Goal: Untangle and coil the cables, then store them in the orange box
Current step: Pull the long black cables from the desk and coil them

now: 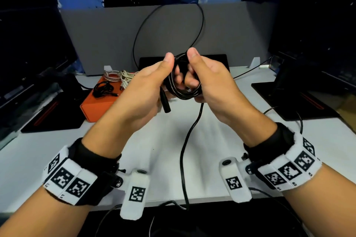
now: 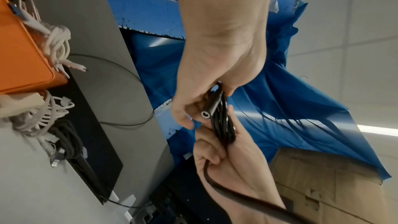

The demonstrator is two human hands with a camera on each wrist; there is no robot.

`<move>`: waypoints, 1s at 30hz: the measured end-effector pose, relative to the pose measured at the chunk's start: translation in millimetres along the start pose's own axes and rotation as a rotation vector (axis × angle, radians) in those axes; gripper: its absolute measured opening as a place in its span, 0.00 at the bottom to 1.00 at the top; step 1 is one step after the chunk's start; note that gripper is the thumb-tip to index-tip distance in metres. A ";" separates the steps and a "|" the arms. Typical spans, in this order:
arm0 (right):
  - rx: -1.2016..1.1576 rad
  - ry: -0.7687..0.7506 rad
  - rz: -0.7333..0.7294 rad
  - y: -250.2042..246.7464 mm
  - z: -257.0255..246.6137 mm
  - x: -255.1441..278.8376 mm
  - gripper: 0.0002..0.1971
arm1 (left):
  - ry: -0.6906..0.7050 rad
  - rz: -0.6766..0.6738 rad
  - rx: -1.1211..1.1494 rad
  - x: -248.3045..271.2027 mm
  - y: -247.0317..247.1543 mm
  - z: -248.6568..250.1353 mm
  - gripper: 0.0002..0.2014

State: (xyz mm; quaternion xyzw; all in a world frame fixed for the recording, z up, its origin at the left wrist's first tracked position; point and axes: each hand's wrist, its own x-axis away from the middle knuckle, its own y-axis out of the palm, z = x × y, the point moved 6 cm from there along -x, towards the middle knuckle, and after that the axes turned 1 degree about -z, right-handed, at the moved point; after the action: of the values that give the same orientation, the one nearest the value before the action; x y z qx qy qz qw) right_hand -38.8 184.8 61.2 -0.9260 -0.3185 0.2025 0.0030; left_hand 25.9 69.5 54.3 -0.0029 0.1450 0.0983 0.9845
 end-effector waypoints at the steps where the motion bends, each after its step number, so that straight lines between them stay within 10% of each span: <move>1: 0.048 -0.014 0.012 -1.0 0.7 -1.8 0.27 | 0.027 0.011 -0.130 0.9 -3.6 3.3 0.22; 5: -0.010 0.019 -0.016 -2.8 4.2 -5.7 0.22 | 0.142 0.030 -0.566 5.9 -9.7 18.3 0.27; 9: -0.267 0.121 -0.124 -2.1 5.6 -6.1 0.19 | 0.160 -0.056 -0.522 5.1 -13.3 20.7 0.26; 15: 0.199 -0.070 -0.169 -21.6 -11.1 -7.7 0.21 | 0.028 -0.347 -0.711 5.9 -18.0 1.9 0.17; 20: 0.406 -0.086 -0.300 -12.1 -5.7 -4.6 0.22 | 0.009 -0.231 -0.263 1.2 -8.2 3.1 0.22; 25: 0.372 -0.076 -0.220 -13.9 -1.4 -6.9 0.20 | 0.073 -0.081 -0.348 -1.8 6.7 -8.1 0.23; 30: 0.086 -0.113 -0.011 -8.8 -2.2 -9.5 0.23 | 0.021 -0.038 0.300 -1.2 15.9 -9.4 0.15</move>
State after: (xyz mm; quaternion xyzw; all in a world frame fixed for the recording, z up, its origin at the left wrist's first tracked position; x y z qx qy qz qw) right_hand -49.9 186.4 67.9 -0.9104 -0.3145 0.2677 0.0260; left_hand 19.0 84.6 45.9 0.1406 0.1683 0.0569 0.9740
